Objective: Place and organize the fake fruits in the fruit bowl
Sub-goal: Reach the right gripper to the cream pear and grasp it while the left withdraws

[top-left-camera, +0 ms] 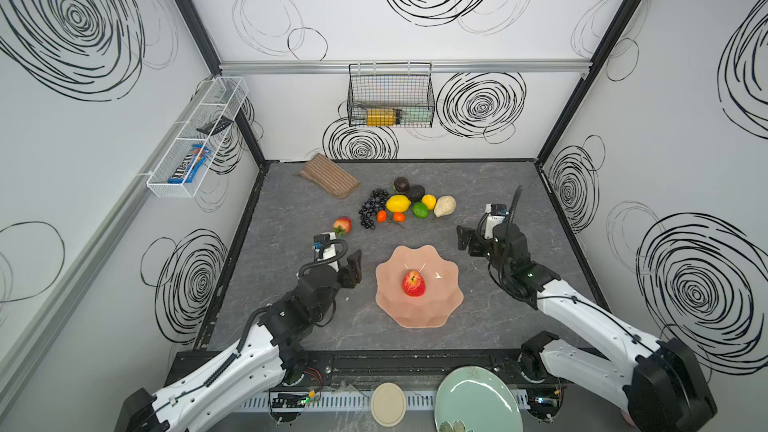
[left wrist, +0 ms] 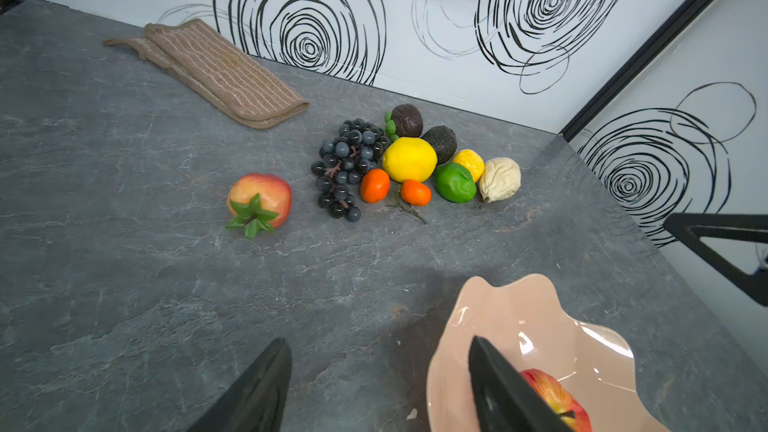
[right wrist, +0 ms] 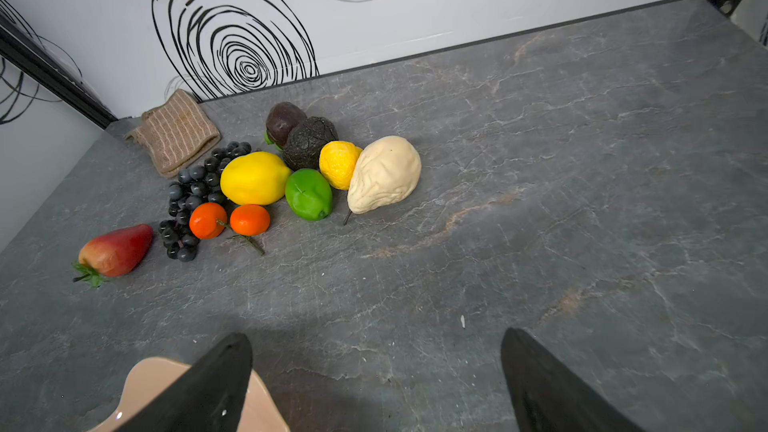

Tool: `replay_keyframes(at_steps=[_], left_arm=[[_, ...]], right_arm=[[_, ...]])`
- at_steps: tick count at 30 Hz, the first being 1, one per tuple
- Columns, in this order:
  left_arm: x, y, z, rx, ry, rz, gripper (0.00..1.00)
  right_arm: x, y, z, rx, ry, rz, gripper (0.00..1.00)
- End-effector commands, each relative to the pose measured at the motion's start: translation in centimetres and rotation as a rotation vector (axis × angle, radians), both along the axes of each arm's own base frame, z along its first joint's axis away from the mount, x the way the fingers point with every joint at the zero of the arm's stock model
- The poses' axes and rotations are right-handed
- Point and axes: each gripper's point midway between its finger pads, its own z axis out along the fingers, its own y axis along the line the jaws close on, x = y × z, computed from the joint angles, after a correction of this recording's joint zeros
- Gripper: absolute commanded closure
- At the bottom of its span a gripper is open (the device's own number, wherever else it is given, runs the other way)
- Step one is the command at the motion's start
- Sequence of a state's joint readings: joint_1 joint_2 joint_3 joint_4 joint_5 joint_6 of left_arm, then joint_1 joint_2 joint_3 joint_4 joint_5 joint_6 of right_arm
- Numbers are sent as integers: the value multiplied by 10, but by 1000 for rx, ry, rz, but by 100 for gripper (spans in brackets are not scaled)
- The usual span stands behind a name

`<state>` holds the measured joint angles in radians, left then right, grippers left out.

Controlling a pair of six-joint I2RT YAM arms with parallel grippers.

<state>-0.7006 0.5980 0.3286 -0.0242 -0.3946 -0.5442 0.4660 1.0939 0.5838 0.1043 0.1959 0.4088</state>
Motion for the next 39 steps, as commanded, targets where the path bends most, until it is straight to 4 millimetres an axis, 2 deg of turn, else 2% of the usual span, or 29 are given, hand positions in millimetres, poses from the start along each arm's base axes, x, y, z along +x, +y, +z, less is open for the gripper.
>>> replay_keyframes(at_steps=[1, 5, 10, 19, 28, 39], left_arm=[[-1, -1, 3, -22, -57, -25, 26], [-5, -2, -12, 12, -80, -64, 23], [-5, -2, -8, -4, -100, -79, 21], [-4, -4, -12, -6, -73, -84, 13], [-4, -7, -14, -11, -63, -94, 11], [-3, -7, -16, -8, -57, -97, 8]], right_arm=[[15, 10, -7, -31, 80, 45, 3], [41, 10, -15, -51, 130, 15, 3], [77, 6, -28, -24, 184, -50, 3], [132, 11, -73, 94, 424, -146, 3], [159, 19, -97, 141, 466, -175, 3], [176, 20, -115, 207, 498, -161, 3]])
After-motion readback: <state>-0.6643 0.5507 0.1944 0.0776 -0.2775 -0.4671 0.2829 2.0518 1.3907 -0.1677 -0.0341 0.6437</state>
